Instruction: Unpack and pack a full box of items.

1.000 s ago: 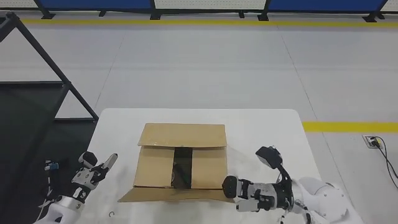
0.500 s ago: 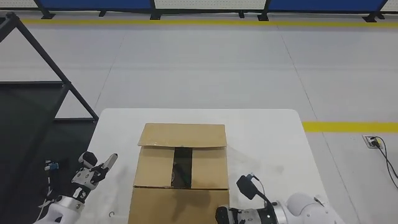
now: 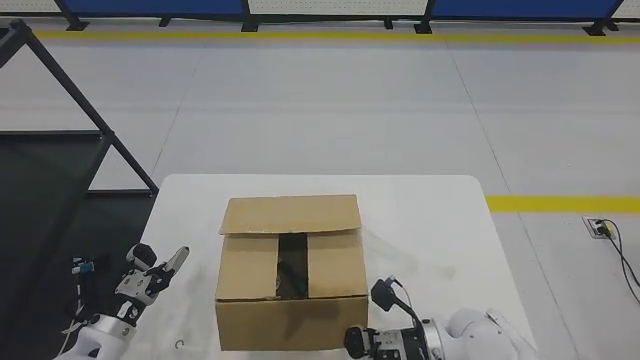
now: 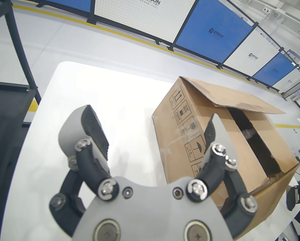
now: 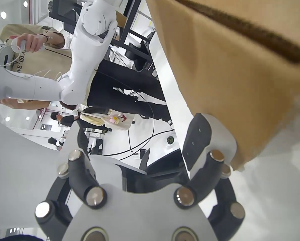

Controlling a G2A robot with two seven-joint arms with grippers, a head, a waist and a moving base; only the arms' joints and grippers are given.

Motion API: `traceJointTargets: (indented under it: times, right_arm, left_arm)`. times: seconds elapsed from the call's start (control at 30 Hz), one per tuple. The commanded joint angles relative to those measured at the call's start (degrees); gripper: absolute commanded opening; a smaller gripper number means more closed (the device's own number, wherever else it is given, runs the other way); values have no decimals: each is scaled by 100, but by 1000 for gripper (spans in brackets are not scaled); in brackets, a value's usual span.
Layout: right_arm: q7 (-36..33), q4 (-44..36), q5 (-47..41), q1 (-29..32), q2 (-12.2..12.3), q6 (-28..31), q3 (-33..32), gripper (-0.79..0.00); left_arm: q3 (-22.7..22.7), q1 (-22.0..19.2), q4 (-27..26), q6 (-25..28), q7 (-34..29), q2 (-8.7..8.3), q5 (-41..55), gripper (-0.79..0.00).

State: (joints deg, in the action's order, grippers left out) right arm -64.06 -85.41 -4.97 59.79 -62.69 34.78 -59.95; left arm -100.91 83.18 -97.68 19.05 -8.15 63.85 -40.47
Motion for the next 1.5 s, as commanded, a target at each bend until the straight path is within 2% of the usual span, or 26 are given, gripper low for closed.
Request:
traceJointTargets:
  times: [0.0,0.23,0.37,0.53,0.63,0.8,1.17,1.27,1.47]
  right_arm:
    - [9,37,30,-32,-1,17,31,0]
    - [126,-232,326,83,67,195,-100,0]
    - [355,-808,467,291,164,297,-507,0]
    - [719,-1367,236,389,235,256,-951,0]
    - [1036,-1325,-183,169,213,-326,-1004,0]
    - [1643,-693,-1218,-470,89,-1478,-819,0]
    - [1692,-677,-1209,-461,87,-1504,-818,0]
    - [2015,-563,-1289,-540,37,-1869,-681,0]
    - [2510,130,-1641,-1175,-155,-2619,-212,0]
  left_arm:
    - [0,0,0,0,0,0,0,0]
    - [0,0,0,0,0,0,0,0]
    - [0,0,0,0,0,0,0,0]
    - [0,0,0,0,0,0,0,0]
    - [0,0,0,0,0,0,0,0]
    - [0,0,0,0,0,0,0,0]
    - [0,0,0,0,0,0,0,0]
    - [34,-14,-41,-21,42,8,50,0]
    - [119,-27,-252,98,256,19,-24,0]
